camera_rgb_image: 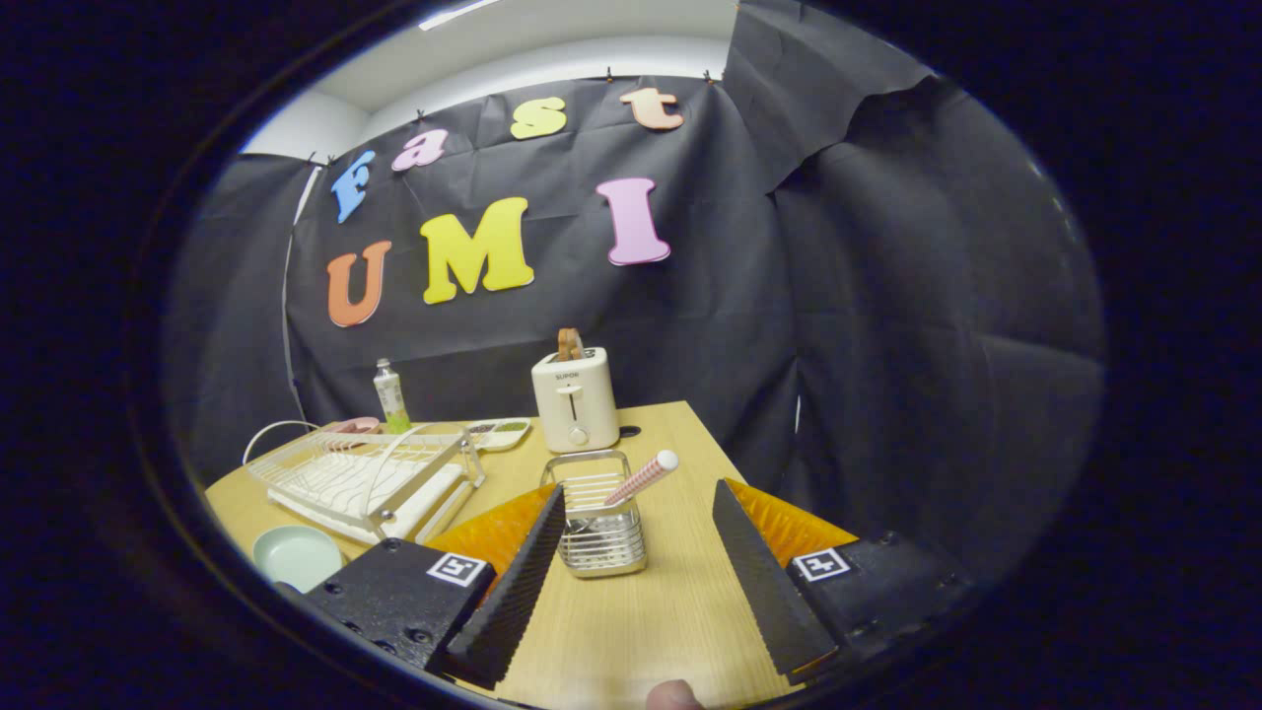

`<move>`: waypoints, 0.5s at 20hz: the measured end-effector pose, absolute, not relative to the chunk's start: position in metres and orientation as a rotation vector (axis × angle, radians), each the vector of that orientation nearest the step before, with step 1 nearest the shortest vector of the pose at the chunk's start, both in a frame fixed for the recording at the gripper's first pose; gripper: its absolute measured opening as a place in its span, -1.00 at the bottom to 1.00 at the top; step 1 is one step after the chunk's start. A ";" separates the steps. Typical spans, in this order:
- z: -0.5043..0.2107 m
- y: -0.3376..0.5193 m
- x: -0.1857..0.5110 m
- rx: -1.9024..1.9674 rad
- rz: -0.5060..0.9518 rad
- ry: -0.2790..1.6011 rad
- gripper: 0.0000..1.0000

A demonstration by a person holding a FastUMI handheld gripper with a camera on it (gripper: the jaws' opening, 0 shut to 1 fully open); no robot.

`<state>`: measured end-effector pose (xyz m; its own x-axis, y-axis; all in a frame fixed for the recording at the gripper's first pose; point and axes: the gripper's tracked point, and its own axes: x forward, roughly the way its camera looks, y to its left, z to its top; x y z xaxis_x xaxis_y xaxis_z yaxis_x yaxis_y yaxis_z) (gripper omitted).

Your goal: Take the plate from the dish rack, then take the spoon from the basket and place it into the plate.

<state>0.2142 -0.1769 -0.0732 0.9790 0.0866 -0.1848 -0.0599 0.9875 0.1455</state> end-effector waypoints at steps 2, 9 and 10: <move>-0.077 -0.171 0.234 0.184 0.113 0.218 0.75; -0.072 -0.155 0.261 0.209 0.158 0.260 -0.23; -0.069 -0.151 0.261 0.217 0.178 0.264 -0.34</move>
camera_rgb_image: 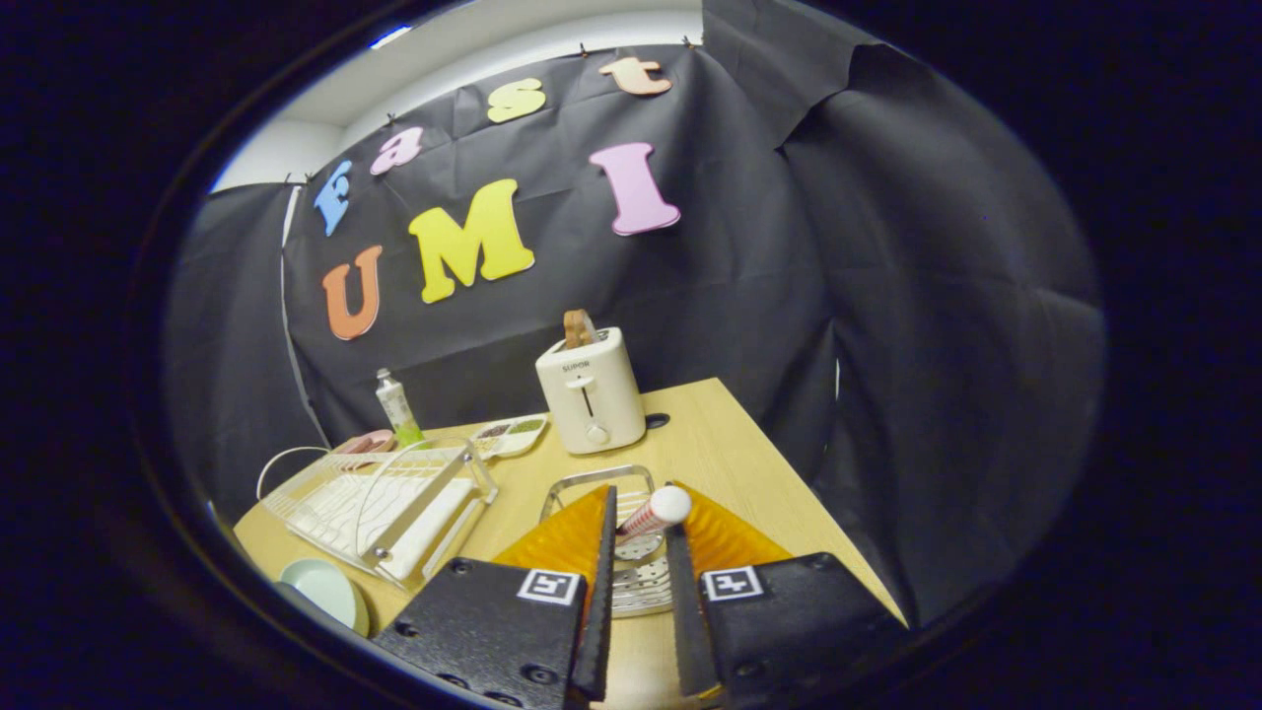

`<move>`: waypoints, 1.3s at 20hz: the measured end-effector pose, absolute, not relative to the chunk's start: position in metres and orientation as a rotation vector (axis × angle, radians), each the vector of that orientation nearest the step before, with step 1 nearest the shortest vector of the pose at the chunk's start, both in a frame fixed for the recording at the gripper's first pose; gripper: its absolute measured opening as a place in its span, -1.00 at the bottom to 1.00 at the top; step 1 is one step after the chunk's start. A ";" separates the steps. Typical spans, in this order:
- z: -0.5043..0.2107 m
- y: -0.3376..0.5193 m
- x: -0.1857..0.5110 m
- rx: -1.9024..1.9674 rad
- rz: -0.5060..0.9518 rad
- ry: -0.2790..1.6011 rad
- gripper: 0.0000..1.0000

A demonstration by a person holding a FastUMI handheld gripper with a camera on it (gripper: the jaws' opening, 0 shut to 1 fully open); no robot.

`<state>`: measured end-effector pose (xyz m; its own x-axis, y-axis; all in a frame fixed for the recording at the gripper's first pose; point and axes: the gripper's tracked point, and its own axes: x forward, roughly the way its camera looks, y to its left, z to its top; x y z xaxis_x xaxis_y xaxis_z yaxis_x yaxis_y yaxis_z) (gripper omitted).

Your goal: Take the plate from the dish rack, then take the spoon from the basket and place it into the plate.

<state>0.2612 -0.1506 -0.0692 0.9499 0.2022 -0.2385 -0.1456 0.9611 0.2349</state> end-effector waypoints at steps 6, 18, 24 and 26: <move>-0.053 -0.143 0.253 0.188 0.171 0.294 -0.81; 0.073 -0.041 0.124 0.067 0.275 0.132 -0.83; 0.042 0.094 0.062 0.000 0.545 0.263 -0.83; 0.024 0.126 0.052 -0.023 0.591 0.310 -0.83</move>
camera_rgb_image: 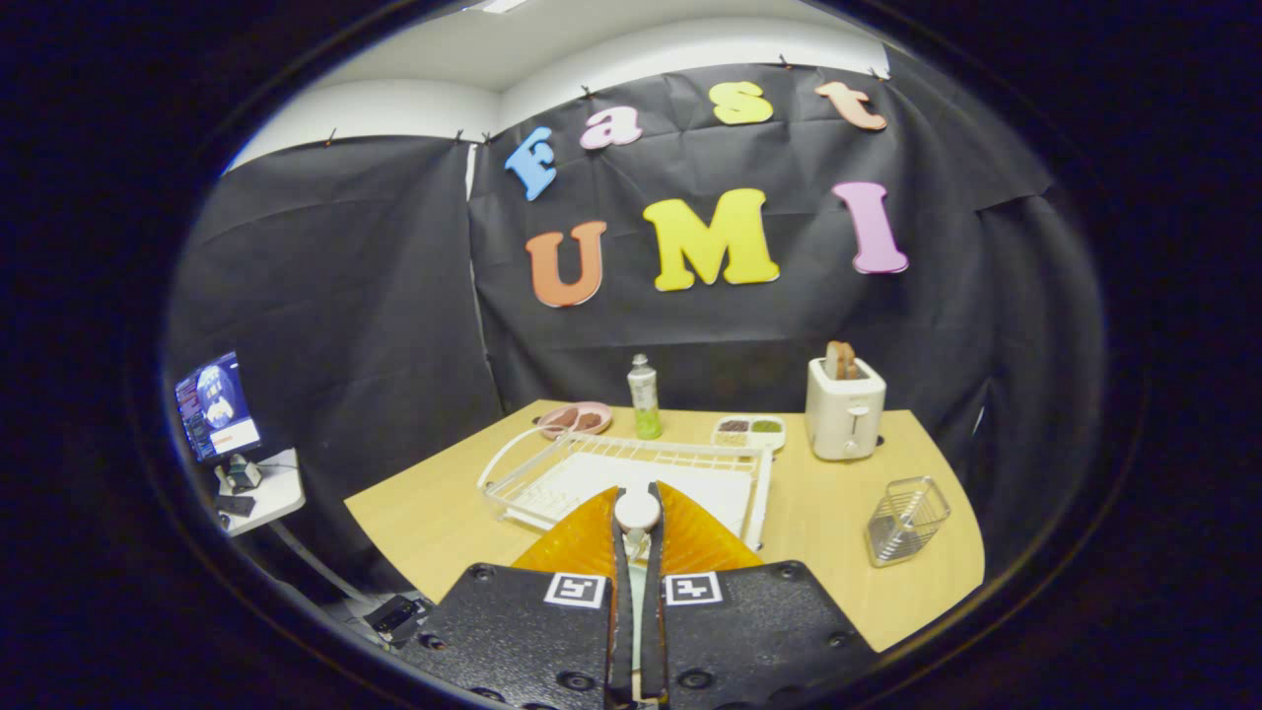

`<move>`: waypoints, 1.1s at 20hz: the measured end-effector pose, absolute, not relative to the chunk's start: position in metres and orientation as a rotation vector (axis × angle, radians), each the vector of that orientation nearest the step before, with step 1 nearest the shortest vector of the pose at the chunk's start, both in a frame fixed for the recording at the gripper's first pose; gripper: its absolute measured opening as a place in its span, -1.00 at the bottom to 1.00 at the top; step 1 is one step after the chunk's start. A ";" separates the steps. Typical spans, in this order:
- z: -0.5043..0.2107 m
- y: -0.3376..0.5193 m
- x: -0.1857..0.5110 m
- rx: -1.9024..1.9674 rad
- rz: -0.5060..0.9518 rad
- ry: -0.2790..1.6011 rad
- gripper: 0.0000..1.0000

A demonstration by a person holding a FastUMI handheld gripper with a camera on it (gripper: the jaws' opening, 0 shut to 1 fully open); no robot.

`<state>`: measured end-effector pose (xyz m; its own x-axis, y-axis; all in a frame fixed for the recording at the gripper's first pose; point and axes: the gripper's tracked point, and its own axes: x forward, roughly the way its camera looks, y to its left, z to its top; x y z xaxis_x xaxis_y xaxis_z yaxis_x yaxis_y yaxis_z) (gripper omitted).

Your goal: Take the plate from the dish rack, then take the spoon from the basket and place it into the plate.

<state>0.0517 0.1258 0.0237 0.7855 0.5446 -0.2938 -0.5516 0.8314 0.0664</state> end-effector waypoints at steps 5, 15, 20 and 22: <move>-0.037 0.176 0.038 -0.036 0.659 0.465 -0.83; -0.084 0.195 0.041 0.045 0.696 0.647 -0.70; -0.081 0.176 0.062 -0.041 0.591 0.587 -0.18; -0.076 0.169 0.068 -0.064 0.557 0.548 0.21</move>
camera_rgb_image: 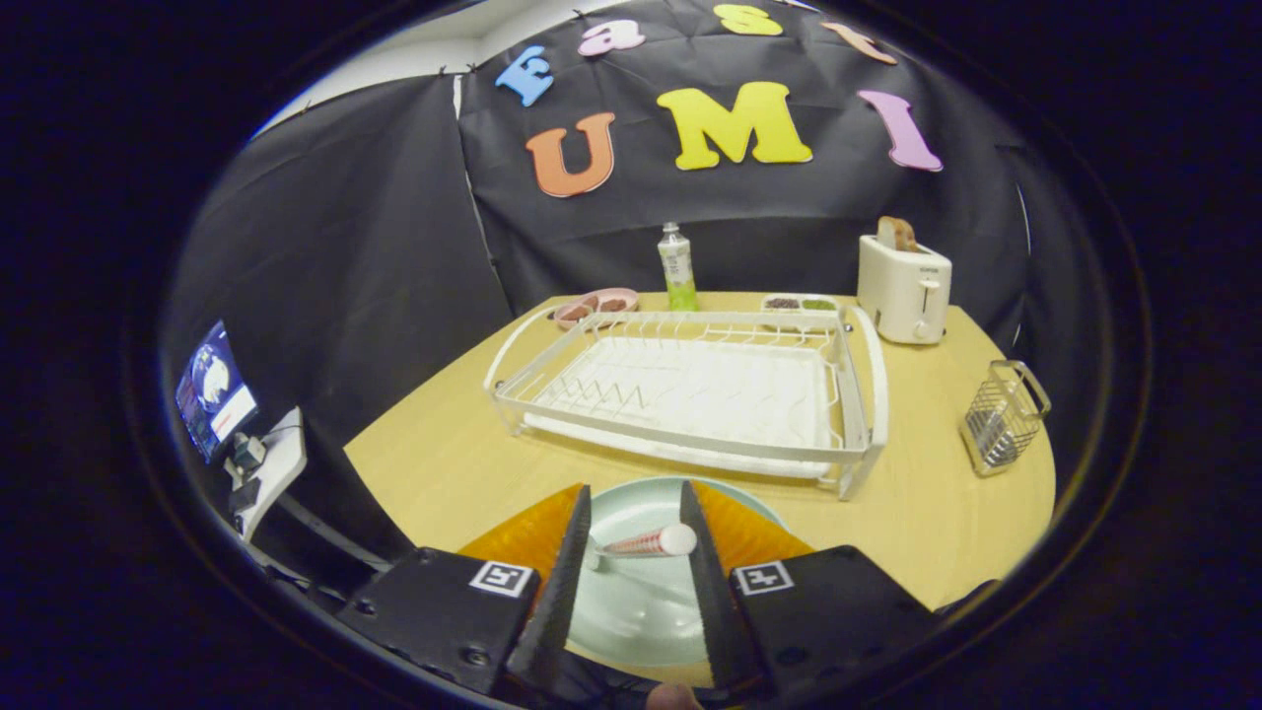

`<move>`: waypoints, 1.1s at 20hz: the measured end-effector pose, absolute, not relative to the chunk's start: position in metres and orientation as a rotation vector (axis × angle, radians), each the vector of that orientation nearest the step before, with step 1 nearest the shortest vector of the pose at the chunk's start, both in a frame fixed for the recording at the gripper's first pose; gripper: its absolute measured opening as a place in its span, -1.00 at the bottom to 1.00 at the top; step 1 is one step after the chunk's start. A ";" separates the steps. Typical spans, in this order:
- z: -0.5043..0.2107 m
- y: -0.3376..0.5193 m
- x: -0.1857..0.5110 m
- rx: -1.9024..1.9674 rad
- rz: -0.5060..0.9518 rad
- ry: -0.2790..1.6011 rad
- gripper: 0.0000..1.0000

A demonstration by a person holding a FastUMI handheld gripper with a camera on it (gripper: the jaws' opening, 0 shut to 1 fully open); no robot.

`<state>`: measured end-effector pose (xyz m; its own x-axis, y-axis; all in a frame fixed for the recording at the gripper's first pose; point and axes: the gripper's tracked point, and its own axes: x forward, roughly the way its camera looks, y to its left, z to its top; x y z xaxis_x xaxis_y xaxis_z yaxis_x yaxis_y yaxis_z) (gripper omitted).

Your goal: Take the plate from the dish rack, then take the spoon from the basket and place it into the plate.

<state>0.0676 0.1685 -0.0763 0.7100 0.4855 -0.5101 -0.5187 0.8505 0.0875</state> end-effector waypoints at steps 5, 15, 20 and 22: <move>-0.051 0.155 0.072 -0.092 0.493 0.419 0.61; 0.016 0.155 0.029 -0.093 0.265 0.054 1.00; 0.022 0.167 0.004 -0.053 0.174 -0.011 1.00; 0.020 0.179 -0.006 -0.043 0.168 -0.028 1.00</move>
<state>-0.0058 0.1789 0.0203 0.9855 0.1680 0.0242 -0.1668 0.9850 -0.0451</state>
